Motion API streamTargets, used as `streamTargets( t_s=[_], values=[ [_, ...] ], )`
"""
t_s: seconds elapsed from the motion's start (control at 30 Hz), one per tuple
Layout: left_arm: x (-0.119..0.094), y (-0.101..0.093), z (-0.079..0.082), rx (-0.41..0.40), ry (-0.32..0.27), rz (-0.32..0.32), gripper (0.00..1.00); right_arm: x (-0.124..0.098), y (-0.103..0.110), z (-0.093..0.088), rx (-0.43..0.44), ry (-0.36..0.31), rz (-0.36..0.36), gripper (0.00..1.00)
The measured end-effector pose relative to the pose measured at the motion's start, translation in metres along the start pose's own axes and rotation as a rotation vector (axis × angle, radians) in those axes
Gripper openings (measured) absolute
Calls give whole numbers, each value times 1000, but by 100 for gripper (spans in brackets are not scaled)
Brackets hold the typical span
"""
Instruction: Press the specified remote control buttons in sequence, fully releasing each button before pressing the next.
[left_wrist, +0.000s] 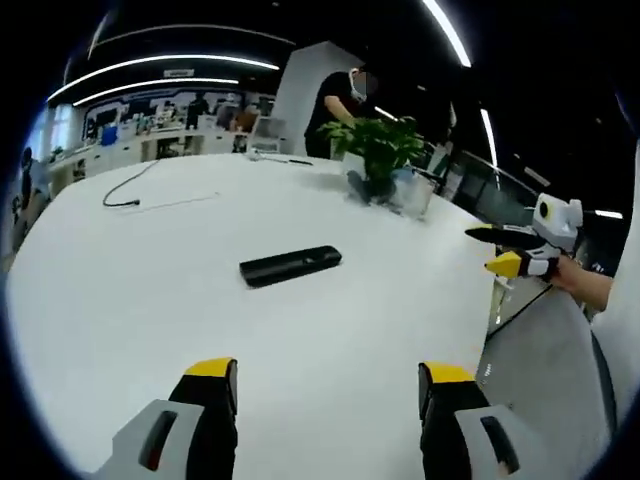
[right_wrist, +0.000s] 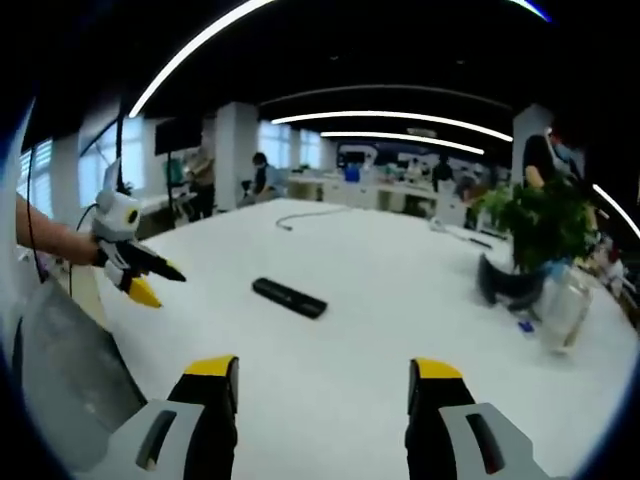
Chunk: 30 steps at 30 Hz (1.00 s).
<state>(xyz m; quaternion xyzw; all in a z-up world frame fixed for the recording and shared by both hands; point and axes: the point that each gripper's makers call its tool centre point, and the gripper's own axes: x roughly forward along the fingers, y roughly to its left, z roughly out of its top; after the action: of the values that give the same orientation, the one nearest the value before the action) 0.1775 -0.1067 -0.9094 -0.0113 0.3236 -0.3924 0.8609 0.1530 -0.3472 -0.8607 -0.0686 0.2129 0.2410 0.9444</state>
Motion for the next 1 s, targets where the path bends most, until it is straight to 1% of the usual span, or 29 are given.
streamTargets(
  t_s=[0.2,0.3,0.4,0.47,0.53,0.73,0.8,0.87,1.0],
  values=[
    [14,7,4,-8,15,-8,75,0,2,-1,18,2,11,67],
    [19,13,4,-3,28,-5,75,0,3,0,16,0,14,66],
    [23,20,8,-17,25,-3,75,-1,1,0,20,-3,10,66],
    [28,24,9,-16,39,-4,75,-1,1,0,26,-5,8,66],
    [31,28,8,7,57,1,75,-2,0,0,26,-7,2,66],
    [43,39,15,62,97,3,75,-2,0,0,31,-9,4,66],
    [47,45,17,108,121,12,75,-2,0,1,28,-10,4,65],
    [51,47,19,127,135,4,75,-2,0,1,28,-9,3,65],
    [61,53,22,216,197,-15,75,-2,-2,1,31,-11,0,65]
  ],
)
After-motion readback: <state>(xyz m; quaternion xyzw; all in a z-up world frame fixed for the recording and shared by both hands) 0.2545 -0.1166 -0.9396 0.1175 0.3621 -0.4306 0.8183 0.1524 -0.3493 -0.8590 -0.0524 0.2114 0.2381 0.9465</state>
